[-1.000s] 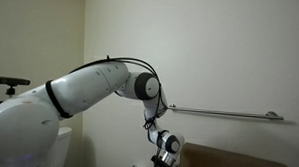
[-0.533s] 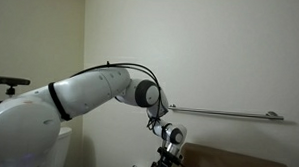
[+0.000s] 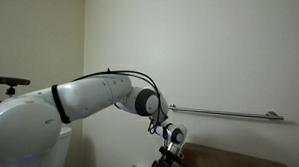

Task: Wipe the couch with the cloth

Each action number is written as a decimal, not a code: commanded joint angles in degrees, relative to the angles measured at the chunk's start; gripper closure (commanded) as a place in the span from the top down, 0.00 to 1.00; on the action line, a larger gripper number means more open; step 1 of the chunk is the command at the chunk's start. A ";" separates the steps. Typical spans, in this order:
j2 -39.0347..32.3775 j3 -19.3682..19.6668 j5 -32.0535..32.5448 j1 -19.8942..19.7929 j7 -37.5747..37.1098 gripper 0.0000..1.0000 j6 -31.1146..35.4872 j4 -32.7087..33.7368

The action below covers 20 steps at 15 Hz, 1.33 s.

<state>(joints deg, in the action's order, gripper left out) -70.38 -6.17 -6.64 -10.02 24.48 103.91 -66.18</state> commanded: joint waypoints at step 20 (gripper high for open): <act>16.51 -0.35 0.35 -2.50 7.75 0.05 15.56 -35.92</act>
<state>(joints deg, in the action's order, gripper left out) -56.75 -6.29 -6.20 -11.25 32.13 117.76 -97.40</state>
